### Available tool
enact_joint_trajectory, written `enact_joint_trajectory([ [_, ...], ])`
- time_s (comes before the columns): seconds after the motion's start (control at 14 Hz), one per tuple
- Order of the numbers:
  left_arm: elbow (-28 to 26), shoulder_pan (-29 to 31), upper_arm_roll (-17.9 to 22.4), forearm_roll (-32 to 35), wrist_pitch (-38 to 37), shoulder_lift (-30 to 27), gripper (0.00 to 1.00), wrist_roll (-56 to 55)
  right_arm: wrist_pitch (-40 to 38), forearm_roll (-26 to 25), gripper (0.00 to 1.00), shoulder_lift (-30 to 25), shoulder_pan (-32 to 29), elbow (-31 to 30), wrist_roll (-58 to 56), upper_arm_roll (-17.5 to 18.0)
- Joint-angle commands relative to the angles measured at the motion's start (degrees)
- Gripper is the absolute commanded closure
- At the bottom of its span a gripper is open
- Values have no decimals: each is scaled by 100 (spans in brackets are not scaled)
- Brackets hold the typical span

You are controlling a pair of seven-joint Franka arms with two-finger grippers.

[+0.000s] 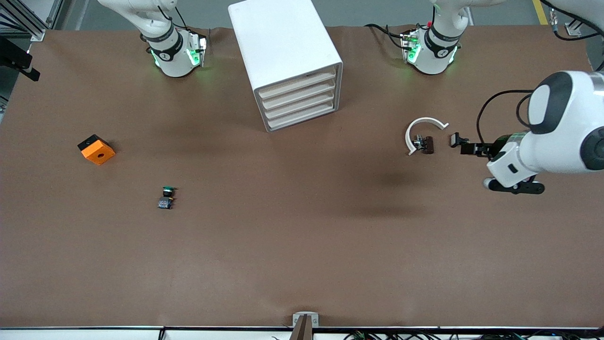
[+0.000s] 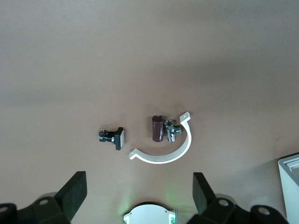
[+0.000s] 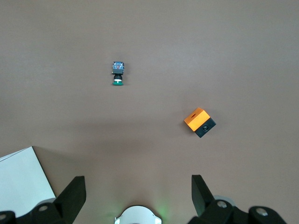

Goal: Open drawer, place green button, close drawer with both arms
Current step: 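Move the left gripper from rest toward the white drawer cabinet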

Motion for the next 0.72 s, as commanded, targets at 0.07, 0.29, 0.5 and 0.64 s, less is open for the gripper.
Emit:
enact_joint_trajectory([
  [0.07, 80, -326, -10, 109, 57, 437, 0, -115, -19, 74, 0, -34, -9, 8, 87, 11],
  [0.29, 97, -528, -10, 301, 101, 780, 0, -142, -45, 48, 0, 123, -27, 52, 25, 11],
  [0.5, 124, -853, -1, 540, 101, 1079, 0, -194, -88, -31, 0, 536, 17, 174, 8, 19],
  [0.64, 115, -985, -10, 636, 101, 1150, 0, -789, -80, 47, 0, 904, -35, 201, 8, 19],
])
